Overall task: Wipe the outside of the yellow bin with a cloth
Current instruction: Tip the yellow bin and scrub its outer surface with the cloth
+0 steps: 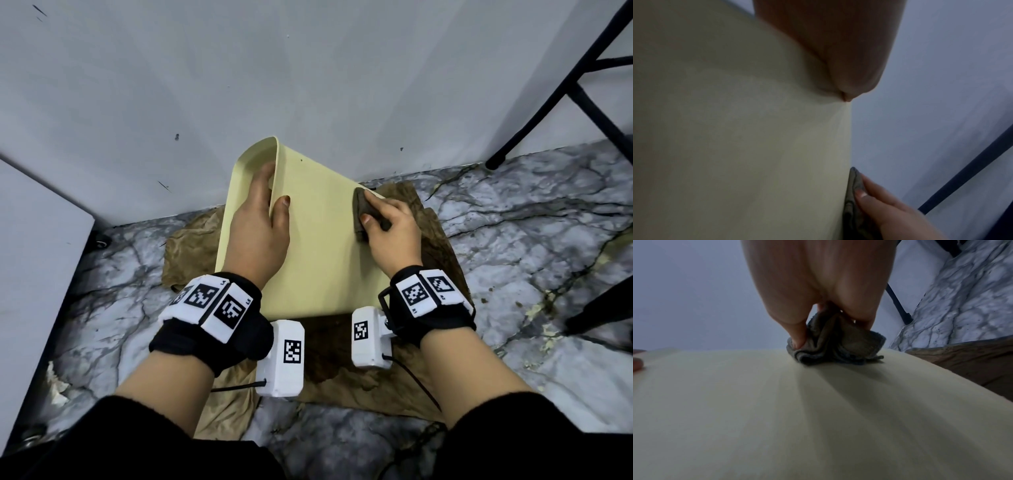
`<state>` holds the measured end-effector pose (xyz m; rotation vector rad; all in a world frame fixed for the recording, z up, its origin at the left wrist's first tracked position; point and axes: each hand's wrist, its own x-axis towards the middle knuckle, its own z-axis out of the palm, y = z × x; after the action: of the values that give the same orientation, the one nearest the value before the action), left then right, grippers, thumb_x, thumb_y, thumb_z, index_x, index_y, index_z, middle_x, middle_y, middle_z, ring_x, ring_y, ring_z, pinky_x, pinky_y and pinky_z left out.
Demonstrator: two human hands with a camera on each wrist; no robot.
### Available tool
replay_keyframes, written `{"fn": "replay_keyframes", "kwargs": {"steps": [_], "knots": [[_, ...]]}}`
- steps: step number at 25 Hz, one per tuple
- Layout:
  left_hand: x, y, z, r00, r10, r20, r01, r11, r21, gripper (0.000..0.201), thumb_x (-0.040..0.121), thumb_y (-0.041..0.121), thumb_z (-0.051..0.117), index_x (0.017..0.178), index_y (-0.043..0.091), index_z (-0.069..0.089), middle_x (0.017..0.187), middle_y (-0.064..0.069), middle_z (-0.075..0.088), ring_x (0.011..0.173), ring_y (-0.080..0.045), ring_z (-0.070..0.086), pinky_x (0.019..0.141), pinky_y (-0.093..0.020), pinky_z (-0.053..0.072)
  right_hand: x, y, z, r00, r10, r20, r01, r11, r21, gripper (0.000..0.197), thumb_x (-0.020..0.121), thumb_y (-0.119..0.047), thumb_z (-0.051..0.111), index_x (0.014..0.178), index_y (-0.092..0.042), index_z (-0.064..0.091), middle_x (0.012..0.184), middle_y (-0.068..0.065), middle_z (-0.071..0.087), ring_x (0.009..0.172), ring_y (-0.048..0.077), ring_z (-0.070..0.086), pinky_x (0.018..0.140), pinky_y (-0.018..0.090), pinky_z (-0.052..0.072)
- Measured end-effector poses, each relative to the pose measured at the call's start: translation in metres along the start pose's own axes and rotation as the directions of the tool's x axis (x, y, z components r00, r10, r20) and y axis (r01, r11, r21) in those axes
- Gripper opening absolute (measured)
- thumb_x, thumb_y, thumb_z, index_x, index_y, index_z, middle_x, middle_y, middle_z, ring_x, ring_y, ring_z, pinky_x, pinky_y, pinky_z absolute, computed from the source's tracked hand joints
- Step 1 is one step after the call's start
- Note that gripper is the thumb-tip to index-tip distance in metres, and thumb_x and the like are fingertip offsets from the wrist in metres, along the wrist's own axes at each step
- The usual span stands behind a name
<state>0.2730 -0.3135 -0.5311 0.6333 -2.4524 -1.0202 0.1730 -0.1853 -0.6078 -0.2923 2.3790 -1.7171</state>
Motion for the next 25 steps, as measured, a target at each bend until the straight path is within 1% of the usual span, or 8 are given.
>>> {"fn": "replay_keyframes", "kwargs": {"steps": [4, 7, 11, 13, 16, 18, 21, 25], "knots": [[0.008, 0.006, -0.003, 0.998, -0.068, -0.009, 0.067, 0.996, -0.065, 0.04, 0.087, 0.005, 0.043, 0.124, 0.02, 0.038, 0.109, 0.009, 0.051, 0.104, -0.011, 0.052, 0.084, -0.028, 0.042, -0.002, 0.001, 0.003, 1.0, -0.002, -0.008, 0.002, 1.0, -0.016, 0.037, 0.086, -0.011, 0.056, 0.121, -0.023, 0.056, 0.123, 0.005, 0.051, 0.117, 0.027, 0.045, 0.099, 0.023, 0.031], [0.013, 0.008, -0.004, 0.988, -0.142, -0.066, 0.134, 0.984, -0.114, 0.039, 0.085, 0.007, 0.043, 0.121, 0.02, 0.039, 0.107, 0.003, 0.055, 0.1, -0.018, 0.055, 0.077, -0.024, 0.041, -0.004, -0.002, 0.006, 1.0, -0.021, 0.004, 0.021, 1.0, -0.022, 0.037, 0.086, -0.01, 0.056, 0.121, -0.023, 0.056, 0.123, 0.004, 0.052, 0.118, 0.028, 0.044, 0.097, 0.02, 0.029], [0.011, 0.007, -0.002, 0.963, -0.155, -0.219, 0.137, 0.986, -0.092, 0.038, 0.092, 0.015, 0.046, 0.129, 0.016, 0.039, 0.125, -0.016, 0.055, 0.114, -0.026, 0.052, 0.073, -0.011, 0.032, -0.009, -0.002, 0.012, 0.998, -0.067, 0.008, 0.067, 0.997, -0.042, 0.037, 0.085, -0.009, 0.056, 0.119, -0.024, 0.058, 0.121, 0.002, 0.053, 0.116, 0.028, 0.044, 0.087, 0.009, 0.024], [0.008, 0.007, 0.002, 0.955, -0.145, -0.259, 0.119, 0.986, -0.113, 0.037, 0.092, 0.014, 0.046, 0.128, 0.014, 0.042, 0.108, -0.007, 0.06, 0.097, -0.016, 0.057, 0.07, -0.01, 0.033, -0.011, -0.003, 0.013, 0.997, -0.077, -0.007, 0.077, 0.997, -0.017, 0.037, 0.084, -0.007, 0.056, 0.118, -0.022, 0.059, 0.12, 0.002, 0.054, 0.115, 0.03, 0.045, 0.09, 0.013, 0.027], [0.01, 0.005, 0.006, 0.955, -0.154, -0.254, 0.115, 0.98, -0.16, 0.036, 0.091, 0.016, 0.047, 0.127, 0.016, 0.047, 0.077, 0.013, 0.049, 0.066, 0.009, 0.049, 0.061, -0.007, 0.035, -0.015, -0.013, 0.013, 0.995, -0.092, -0.032, 0.092, 0.996, 0.02, 0.037, 0.084, -0.006, 0.057, 0.117, -0.021, 0.06, 0.117, 0.002, 0.055, 0.114, 0.03, 0.046, 0.097, 0.026, 0.036], [0.012, 0.007, 0.004, 0.955, -0.135, -0.263, 0.094, 0.982, -0.162, 0.035, 0.091, 0.017, 0.048, 0.126, 0.016, 0.049, 0.08, 0.008, 0.049, 0.064, 0.01, 0.048, 0.063, -0.005, 0.035, -0.016, -0.025, 0.013, 0.99, -0.129, -0.051, 0.131, 0.991, 0.04, 0.037, 0.084, -0.006, 0.057, 0.117, -0.022, 0.06, 0.117, 0.003, 0.055, 0.113, 0.03, 0.046, 0.099, 0.03, 0.038], [0.007, 0.011, 0.002, 0.961, -0.081, -0.266, 0.048, 0.991, -0.128, 0.032, 0.09, 0.016, 0.05, 0.122, 0.013, 0.053, 0.09, 0.001, 0.054, 0.075, -0.008, 0.049, 0.067, -0.012, 0.036, -0.021, -0.051, 0.016, 0.968, -0.242, -0.063, 0.245, 0.968, 0.048, 0.038, 0.082, -0.005, 0.057, 0.115, -0.023, 0.061, 0.115, 0.005, 0.057, 0.11, 0.03, 0.047, 0.1, 0.032, 0.038], [-0.002, 0.012, 0.006, 0.975, -0.037, -0.22, 0.014, 0.994, -0.106, 0.035, 0.088, 0.013, 0.053, 0.124, 0.014, 0.053, 0.095, 0.007, 0.056, 0.074, 0.0, 0.049, 0.068, 0.005, 0.033, -0.032, -0.076, 0.023, 0.936, -0.353, -0.009, 0.353, 0.934, 0.054, 0.037, 0.081, -0.008, 0.058, 0.115, -0.024, 0.061, 0.111, 0.0, 0.056, 0.108, 0.026, 0.046, 0.097, 0.026, 0.036]]}}
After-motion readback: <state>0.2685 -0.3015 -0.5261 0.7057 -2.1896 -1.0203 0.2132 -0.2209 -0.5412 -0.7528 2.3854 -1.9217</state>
